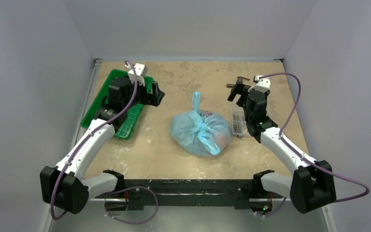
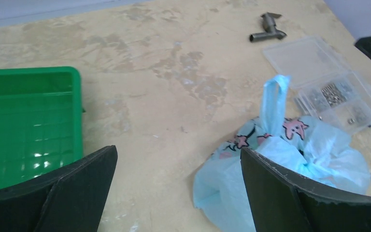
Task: Take the fake fruits out of the plastic bag
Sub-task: Untie the plastic bag at the center of the board.
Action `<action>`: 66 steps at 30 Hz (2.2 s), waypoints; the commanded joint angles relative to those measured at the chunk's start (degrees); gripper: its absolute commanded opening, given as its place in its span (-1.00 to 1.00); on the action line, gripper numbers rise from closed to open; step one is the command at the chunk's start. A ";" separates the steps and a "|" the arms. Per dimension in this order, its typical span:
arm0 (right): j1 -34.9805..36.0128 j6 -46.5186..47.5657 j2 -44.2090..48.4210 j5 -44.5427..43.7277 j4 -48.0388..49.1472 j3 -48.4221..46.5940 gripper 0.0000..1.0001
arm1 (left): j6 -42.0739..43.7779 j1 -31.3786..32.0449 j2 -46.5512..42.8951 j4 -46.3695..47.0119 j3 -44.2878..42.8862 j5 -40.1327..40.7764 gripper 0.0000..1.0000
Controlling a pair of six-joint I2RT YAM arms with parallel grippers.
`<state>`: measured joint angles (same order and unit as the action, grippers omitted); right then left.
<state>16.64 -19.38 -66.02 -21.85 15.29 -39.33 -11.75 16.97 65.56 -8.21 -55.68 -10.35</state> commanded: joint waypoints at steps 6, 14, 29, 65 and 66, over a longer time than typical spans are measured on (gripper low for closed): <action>1.83 -4.57 0.90 9.62 -9.99 -4.53 0.98 | 4.17 9.34 3.19 -2.60 -4.78 -7.06 1.00; 1.81 -9.29 6.63 29.52 -11.89 -0.66 0.98 | 10.50 15.90 4.10 -8.71 -8.21 -10.39 1.00; 5.73 -11.54 8.43 39.07 -14.12 2.99 0.91 | 17.90 25.20 10.97 -22.74 -16.12 -7.96 0.49; 18.91 -10.58 3.13 25.48 -11.45 5.69 0.04 | 5.45 31.13 30.89 -18.30 -20.70 -3.29 -1.00; 18.95 -10.61 2.64 25.74 -10.83 5.58 0.04 | 5.75 31.13 30.23 -17.76 -20.33 -4.21 -1.00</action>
<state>35.24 -30.44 -61.54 4.86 1.52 -31.86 -7.31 47.77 100.09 -29.43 -76.05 -10.17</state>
